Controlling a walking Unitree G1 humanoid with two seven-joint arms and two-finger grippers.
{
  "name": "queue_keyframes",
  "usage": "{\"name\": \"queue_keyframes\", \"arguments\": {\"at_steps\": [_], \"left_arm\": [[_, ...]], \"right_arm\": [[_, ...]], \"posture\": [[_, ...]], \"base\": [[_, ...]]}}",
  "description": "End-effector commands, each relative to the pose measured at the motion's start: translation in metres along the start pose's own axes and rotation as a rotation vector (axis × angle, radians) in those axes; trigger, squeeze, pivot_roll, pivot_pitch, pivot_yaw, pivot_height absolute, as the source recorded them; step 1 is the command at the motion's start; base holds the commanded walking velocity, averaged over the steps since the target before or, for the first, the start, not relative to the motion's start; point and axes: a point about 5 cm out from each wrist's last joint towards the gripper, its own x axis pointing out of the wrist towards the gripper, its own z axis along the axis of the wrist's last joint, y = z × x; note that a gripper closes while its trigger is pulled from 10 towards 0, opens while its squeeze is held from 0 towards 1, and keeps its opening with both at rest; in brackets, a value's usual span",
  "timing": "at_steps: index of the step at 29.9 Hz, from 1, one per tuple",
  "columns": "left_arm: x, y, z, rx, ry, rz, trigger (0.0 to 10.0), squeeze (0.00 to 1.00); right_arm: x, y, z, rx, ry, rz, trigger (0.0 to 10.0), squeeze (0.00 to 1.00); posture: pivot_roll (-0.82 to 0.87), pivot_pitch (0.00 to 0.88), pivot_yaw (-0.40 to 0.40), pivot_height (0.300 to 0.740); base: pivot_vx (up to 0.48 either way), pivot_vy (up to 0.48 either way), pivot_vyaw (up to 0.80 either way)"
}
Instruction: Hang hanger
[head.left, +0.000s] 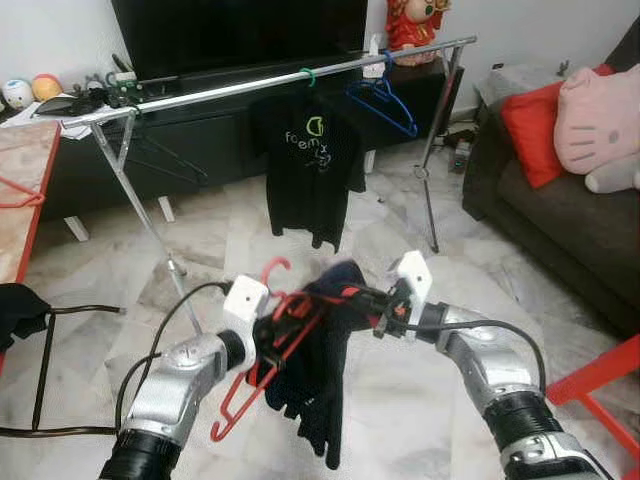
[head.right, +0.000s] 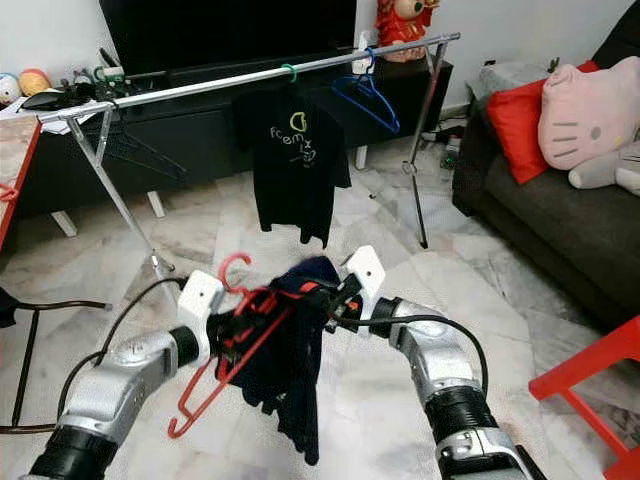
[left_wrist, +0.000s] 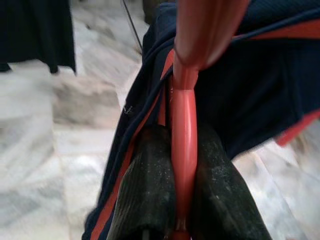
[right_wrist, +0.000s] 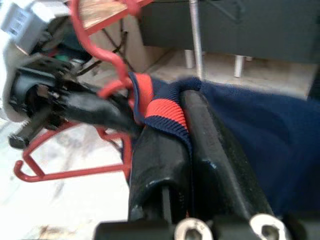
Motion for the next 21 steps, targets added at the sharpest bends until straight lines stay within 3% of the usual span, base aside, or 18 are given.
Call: {"name": "queue_keyframes", "arguments": {"at_steps": [1, 9, 16, 21], "left_arm": [[-0.002, 0.01, 0.009, -0.01, -0.055, 0.056, 10.0, 0.0], [-0.002, 0.012, 0.012, -0.036, -0.094, 0.084, 10.0, 0.0], [-0.002, 0.003, 0.012, -0.05, -0.105, 0.019, 10.0, 0.0], [-0.002, -0.007, 0.013, -0.057, -0.107, -0.063, 10.0, 0.0]], "right_arm": [[-0.007, -0.006, 0.007, 0.016, -0.045, -0.042, 10.0, 0.0], [-0.015, 0.002, 0.003, 0.082, -0.097, -0.017, 10.0, 0.0], [-0.016, 0.018, -0.007, 0.152, -0.107, 0.073, 10.0, 0.0], [-0.014, 0.018, -0.012, 0.133, -0.07, 0.057, 10.0, 0.0]], "posture": [[0.01, 0.0, -0.04, 0.74], [0.01, 0.0, -0.043, 0.74], [0.01, 0.0, -0.047, 0.74], [0.01, 0.0, -0.047, 0.74]], "base": [[0.0, 0.0, 0.0], [0.0, 0.0, 0.0], [0.0, 0.0, 0.0], [0.0, 0.0, 0.0]]}}
